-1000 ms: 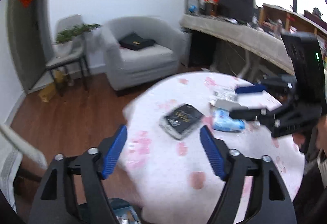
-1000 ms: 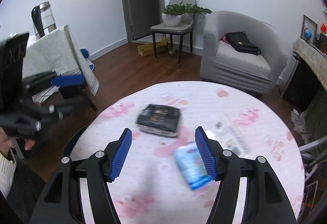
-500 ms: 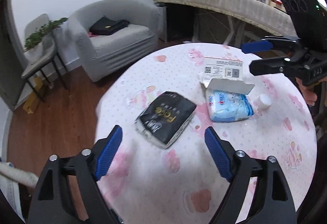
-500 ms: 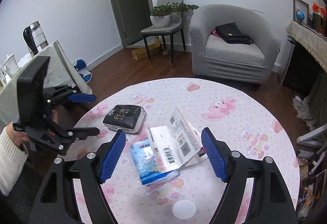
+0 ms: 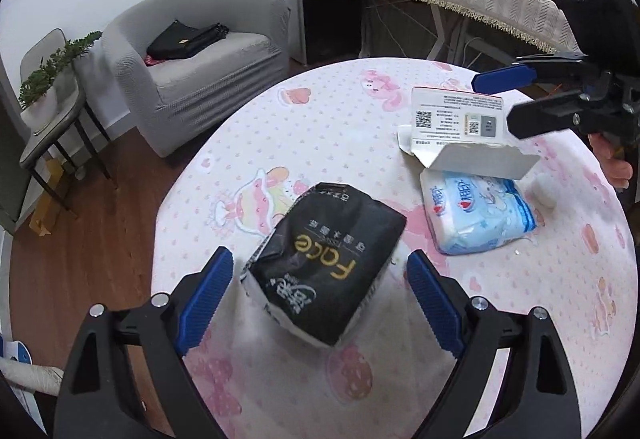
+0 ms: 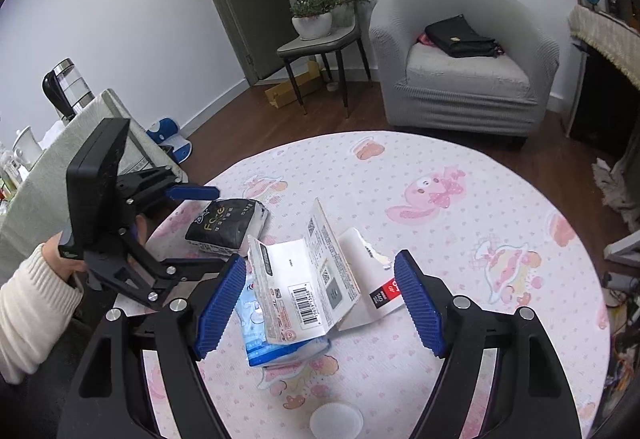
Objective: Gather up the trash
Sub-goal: 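Close the left tool on the black Face tissue pack, then close the right tool on the white cardboard box while left tool lifts the tissue pack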
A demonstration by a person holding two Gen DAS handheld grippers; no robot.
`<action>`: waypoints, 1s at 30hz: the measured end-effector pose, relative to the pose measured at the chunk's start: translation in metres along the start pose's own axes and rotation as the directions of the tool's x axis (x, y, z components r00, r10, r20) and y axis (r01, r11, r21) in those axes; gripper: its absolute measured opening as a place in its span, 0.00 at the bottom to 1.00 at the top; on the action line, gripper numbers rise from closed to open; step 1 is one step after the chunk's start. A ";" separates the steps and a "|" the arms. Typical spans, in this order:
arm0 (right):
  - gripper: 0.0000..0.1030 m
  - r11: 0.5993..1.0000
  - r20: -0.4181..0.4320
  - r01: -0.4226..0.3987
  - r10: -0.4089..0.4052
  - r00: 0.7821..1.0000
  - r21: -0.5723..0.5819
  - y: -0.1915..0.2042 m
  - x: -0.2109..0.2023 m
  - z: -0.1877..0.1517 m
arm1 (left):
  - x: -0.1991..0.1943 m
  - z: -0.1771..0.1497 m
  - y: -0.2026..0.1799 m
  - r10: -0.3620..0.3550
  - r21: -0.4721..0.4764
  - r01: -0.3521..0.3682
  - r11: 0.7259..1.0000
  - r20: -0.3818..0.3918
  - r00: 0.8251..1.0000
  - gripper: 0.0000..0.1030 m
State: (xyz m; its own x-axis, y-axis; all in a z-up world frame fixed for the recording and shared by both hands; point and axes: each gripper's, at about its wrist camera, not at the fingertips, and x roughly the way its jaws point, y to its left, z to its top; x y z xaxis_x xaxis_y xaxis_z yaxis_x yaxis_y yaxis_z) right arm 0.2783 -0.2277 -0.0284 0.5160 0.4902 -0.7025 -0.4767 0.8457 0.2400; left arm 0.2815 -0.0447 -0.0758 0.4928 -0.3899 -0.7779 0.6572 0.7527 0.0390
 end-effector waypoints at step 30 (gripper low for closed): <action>0.52 0.983 0.031 -0.059 0.055 0.998 0.173 -0.023 0.018 0.008 | -0.036 -0.020 -0.016 0.080 -0.225 -0.061 0.973 0.076 0.994 0.67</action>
State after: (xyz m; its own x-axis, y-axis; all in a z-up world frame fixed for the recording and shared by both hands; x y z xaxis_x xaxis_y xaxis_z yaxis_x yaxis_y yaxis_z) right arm 0.3039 -0.2373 -0.0413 0.5110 0.5420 -0.6672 -0.3757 0.8390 0.3937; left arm 0.2417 -0.0326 -0.0607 0.5856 -0.3681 -0.7222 0.4811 0.8749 -0.0558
